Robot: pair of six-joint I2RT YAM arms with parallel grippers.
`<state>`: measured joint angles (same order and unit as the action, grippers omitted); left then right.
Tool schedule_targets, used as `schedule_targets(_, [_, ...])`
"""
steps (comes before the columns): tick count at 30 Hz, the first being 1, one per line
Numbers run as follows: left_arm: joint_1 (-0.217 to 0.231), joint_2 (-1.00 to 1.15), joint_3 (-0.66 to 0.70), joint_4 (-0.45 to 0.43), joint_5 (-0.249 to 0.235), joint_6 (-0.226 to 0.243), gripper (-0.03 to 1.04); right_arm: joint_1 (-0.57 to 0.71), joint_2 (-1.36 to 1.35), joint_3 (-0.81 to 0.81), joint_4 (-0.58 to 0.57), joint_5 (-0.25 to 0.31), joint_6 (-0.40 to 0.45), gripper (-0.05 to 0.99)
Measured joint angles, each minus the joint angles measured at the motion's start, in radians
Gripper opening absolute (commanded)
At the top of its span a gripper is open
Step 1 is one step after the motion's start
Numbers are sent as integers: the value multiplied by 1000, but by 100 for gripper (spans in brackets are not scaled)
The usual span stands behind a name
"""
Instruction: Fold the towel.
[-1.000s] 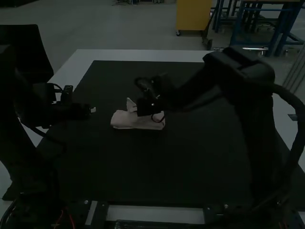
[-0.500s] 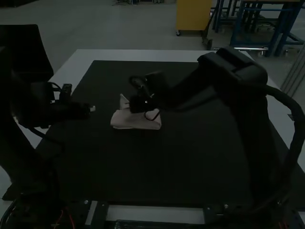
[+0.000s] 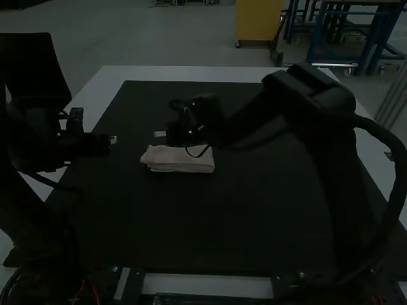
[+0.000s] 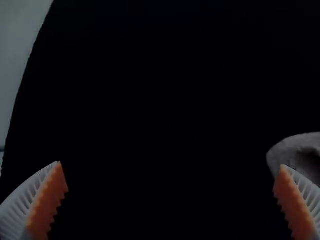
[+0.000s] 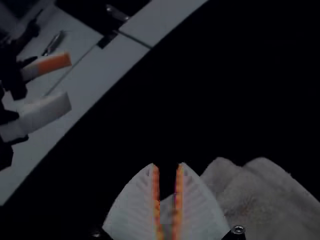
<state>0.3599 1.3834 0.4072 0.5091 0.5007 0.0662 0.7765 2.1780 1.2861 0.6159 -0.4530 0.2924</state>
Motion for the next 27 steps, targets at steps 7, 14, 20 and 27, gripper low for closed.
schedule_targets(7, [0,0,-10,-3,0,0,97,-40,-11,-82,54,-31,6,-2])
schedule_targets(14, [0,0,-10,-2,0,0,97,-58,-10,-121,95,-38,0,-2])
schedule_targets(20, [0,0,-10,-5,0,0,97,-58,36,-121,116,-39,-12,-2])
schedule_targets(27, [0,-17,-11,-10,0,0,97,-58,127,-120,138,-38,-27,-2])
